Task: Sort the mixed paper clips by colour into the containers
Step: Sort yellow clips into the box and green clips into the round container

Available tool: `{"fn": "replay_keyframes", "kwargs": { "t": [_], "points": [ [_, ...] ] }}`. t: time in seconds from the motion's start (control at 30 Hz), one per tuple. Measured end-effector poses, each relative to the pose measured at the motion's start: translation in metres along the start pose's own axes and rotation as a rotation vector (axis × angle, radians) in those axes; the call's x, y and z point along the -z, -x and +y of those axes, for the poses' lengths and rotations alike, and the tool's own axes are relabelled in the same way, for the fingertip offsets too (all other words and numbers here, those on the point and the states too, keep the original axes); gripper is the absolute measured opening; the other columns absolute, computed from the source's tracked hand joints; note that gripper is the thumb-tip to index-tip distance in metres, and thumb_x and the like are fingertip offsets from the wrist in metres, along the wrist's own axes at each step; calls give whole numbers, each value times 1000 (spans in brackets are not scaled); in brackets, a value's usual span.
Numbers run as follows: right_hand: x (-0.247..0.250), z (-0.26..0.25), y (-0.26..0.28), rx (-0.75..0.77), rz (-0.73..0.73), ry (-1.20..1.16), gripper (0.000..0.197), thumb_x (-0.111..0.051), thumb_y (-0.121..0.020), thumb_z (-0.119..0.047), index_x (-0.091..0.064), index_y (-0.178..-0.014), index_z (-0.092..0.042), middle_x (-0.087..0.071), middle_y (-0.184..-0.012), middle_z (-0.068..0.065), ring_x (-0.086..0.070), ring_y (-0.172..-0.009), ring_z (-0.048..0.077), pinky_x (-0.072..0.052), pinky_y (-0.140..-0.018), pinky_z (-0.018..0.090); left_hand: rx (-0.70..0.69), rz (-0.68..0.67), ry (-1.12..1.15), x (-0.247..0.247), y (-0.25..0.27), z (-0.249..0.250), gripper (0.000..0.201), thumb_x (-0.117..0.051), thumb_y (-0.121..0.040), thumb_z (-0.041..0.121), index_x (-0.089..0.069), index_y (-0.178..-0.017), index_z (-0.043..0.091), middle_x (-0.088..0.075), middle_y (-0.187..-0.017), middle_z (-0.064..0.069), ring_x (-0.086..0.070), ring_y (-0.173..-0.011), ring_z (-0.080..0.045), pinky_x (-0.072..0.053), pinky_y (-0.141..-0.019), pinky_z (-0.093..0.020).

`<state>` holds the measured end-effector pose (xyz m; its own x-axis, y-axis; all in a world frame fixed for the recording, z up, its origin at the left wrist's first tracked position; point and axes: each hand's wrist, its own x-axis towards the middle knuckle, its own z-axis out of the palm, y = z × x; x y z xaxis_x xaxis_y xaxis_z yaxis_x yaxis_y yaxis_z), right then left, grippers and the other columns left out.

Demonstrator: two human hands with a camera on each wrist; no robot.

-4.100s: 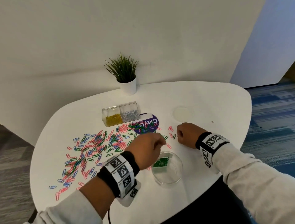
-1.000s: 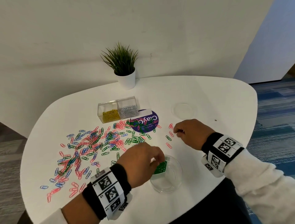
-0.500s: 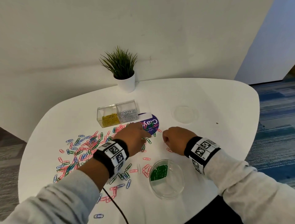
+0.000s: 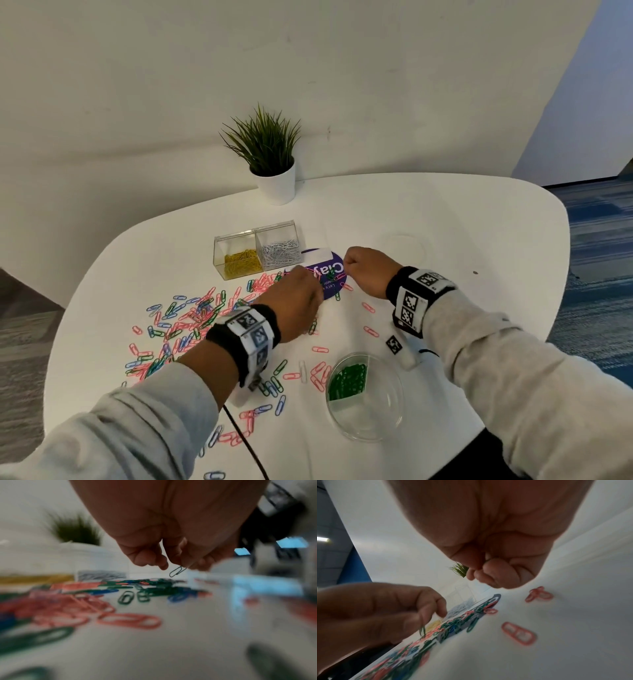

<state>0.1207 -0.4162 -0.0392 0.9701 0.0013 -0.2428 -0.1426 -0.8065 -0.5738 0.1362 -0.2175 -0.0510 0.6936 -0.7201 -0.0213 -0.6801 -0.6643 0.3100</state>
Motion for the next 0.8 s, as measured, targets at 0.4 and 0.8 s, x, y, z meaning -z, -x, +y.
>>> {"fn": "replay_keyframes", "kwargs": {
  "t": [0.4, 0.8],
  "points": [
    [-14, -9, -36, 105, -72, 376, 20, -57, -95, -21, -65, -107, -6, -66, -109, 10, -61, -97, 25, -41, -75, 26, 618, 137, 1015, 21, -15, -17, 17, -47, -102, 11, -62, -95, 6, -51, -66, -7, -51, -50, -17, -45, -47, -27],
    [21, -1, -6, -129, 141, -1094, 11, -50, -95, -5, -56, -86, -9, -62, -77, 9, -56, -60, 16, -45, -54, 26, 129, -137, -293, 10, -37, -1, 46, -53, -93, 55, -58, -129, 26, -51, -115, -1, -55, -107, -23, -45, -82, -34]
  ]
}}
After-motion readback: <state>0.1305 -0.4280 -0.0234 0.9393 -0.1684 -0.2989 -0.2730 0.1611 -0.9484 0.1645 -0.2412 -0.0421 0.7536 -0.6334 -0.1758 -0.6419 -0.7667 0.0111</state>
